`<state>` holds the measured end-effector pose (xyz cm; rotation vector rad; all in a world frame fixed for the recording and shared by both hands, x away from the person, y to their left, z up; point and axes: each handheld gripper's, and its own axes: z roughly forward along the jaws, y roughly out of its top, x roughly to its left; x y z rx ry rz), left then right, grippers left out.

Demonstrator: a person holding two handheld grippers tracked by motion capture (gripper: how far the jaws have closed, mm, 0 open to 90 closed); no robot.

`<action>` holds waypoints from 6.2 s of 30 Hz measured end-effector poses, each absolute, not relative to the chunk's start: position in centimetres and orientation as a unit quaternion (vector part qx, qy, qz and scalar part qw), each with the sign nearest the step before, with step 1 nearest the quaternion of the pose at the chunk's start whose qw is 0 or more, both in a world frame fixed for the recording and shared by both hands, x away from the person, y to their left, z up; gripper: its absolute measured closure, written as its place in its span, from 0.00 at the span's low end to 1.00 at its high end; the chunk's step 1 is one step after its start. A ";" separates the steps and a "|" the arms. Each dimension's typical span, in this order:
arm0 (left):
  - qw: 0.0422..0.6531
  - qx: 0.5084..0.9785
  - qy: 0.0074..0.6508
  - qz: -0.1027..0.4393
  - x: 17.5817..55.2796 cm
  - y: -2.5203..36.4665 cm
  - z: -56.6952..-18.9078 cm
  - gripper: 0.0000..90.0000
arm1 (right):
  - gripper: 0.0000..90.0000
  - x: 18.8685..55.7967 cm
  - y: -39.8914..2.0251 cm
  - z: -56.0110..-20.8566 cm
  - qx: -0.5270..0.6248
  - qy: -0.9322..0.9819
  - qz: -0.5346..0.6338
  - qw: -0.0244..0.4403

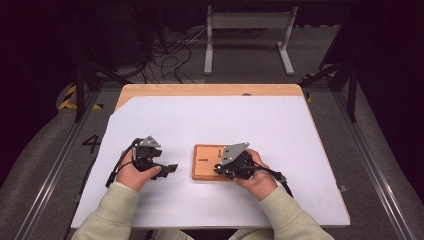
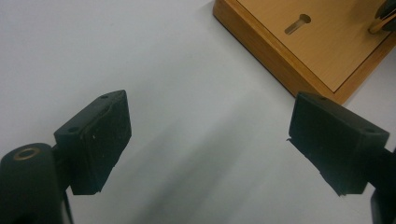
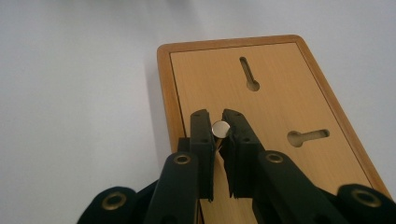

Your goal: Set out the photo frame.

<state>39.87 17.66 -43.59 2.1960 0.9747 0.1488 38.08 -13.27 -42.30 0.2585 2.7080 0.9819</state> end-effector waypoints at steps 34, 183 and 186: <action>0.418 0.844 0.332 0.042 40.7 13.9 -42.4 0.10 | 0.93 33.4 -12.3 -42.7 0.004 0.924 0.273 0.269; 0.353 0.921 0.138 -0.089 34.9 13.3 -41.8 0.21 | 0.63 34.3 -25.9 -39.1 0.258 0.876 0.364 0.183; 0.354 0.918 0.155 -0.085 35.0 14.4 -42.1 0.21 | 0.71 34.1 -26.0 -39.4 0.252 0.884 0.356 0.169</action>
